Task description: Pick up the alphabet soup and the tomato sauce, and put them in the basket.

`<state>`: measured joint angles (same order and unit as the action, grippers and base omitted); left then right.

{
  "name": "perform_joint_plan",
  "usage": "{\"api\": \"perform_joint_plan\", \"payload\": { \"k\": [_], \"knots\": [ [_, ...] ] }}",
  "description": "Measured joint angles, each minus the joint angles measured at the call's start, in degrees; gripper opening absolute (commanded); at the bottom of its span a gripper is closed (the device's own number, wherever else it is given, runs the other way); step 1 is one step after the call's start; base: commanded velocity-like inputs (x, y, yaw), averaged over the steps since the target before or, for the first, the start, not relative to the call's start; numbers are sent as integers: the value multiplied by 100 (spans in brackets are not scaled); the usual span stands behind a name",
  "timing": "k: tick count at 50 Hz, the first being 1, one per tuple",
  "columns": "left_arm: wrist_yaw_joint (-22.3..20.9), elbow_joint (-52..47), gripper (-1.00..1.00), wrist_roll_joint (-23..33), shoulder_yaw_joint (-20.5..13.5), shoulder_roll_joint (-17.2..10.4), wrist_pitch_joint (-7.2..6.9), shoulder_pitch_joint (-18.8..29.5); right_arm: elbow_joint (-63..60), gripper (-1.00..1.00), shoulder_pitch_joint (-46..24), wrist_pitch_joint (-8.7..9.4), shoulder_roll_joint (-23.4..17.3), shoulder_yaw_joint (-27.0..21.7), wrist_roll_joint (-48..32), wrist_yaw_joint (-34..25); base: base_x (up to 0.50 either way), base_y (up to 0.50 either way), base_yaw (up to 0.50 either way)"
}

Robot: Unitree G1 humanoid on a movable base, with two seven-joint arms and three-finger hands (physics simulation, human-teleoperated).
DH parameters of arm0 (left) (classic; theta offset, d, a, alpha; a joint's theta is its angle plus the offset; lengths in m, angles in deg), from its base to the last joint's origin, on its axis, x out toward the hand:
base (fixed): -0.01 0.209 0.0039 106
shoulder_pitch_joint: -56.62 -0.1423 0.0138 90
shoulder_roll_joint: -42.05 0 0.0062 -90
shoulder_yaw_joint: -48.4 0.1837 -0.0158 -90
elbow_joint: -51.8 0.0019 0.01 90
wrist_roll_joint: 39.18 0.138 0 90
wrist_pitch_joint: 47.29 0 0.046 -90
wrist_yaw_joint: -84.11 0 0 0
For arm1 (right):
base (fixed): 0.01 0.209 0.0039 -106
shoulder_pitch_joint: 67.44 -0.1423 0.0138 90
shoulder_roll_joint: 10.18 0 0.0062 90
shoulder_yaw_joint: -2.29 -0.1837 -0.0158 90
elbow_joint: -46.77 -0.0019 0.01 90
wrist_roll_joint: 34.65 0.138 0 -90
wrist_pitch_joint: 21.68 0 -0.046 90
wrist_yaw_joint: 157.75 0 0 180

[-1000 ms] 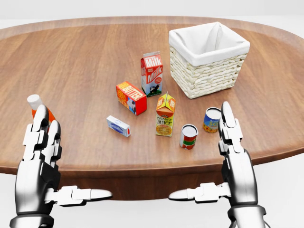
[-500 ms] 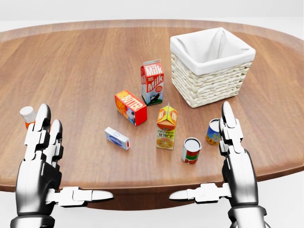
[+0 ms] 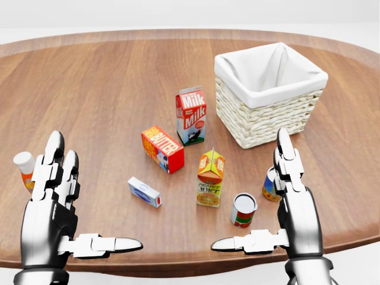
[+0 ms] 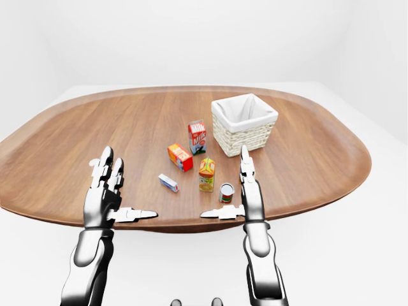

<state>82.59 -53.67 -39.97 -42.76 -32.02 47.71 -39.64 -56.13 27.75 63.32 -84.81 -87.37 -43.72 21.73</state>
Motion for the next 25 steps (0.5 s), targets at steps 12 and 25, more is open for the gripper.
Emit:
{"api": "perform_joint_plan", "payload": {
  "k": [12, 25],
  "knots": [
    [-4, 7, 100, -7, -2, -1, 0, 0, -19, 100, 9, 0, 3, 9, -5, 0, 20, 0, 0],
    [-8, 5, 100, -8, -1, -1, 0, 1, 6, 100, 1, 0, 0, 6, -2, -3, 20, 0, 0]
  ]
}}
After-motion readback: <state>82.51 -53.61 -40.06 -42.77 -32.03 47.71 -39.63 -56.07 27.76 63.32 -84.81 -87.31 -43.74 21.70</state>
